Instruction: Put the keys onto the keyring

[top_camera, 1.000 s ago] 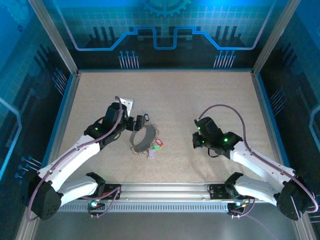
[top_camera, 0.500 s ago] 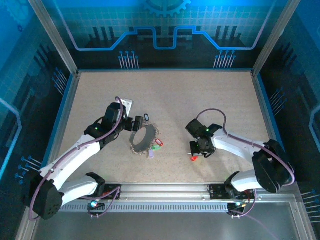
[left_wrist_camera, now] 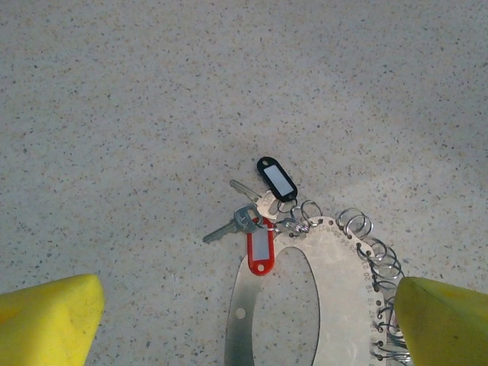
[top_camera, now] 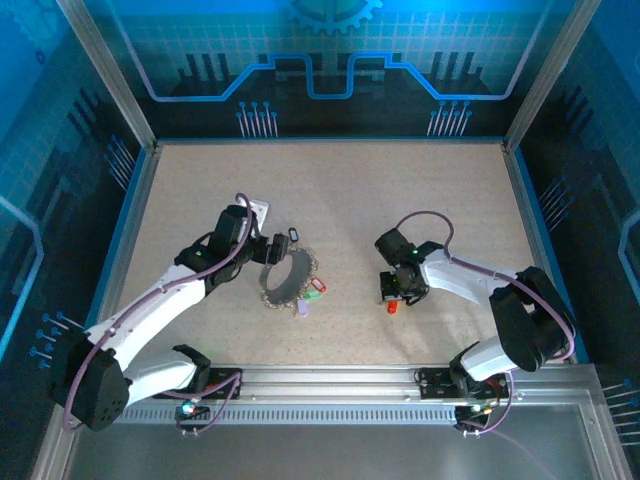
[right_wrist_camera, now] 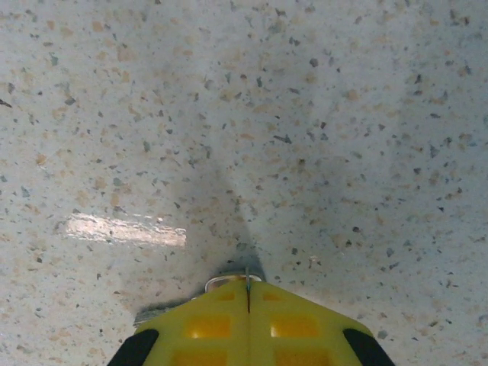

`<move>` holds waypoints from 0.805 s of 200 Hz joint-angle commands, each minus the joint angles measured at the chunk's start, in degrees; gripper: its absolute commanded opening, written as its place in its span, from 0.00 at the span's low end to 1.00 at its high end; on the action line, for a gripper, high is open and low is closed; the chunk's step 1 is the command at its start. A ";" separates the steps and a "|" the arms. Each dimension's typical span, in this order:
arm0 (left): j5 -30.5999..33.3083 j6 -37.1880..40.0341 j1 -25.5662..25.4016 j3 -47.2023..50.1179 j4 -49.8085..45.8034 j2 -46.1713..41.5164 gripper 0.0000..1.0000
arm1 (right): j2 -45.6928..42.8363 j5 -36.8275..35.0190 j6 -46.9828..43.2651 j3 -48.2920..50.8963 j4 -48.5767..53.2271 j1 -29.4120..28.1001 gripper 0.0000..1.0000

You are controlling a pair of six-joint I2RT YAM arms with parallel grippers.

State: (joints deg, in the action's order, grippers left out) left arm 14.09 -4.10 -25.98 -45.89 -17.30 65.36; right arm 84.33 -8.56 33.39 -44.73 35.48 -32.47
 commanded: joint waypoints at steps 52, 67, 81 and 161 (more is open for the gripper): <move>-6.52 0.28 0.40 -0.48 0.44 2.47 0.99 | -0.79 -1.94 -1.33 -0.12 -2.73 2.85 0.19; -8.90 0.43 0.40 -1.96 -1.11 4.24 0.99 | -1.41 -1.96 -2.78 -0.90 -2.63 3.57 0.21; -9.58 -0.26 0.40 -3.43 -2.43 6.08 0.99 | -2.53 -2.30 -4.03 -1.66 -2.27 3.55 0.22; -21.19 -12.43 13.60 -9.23 -6.96 12.57 0.99 | -8.22 6.06 -15.82 -1.53 -21.85 -2.78 0.41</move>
State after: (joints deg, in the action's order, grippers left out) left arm -1.69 -13.37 -13.32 -57.17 -23.75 77.58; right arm 75.16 -8.08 23.49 -45.65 24.95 -33.06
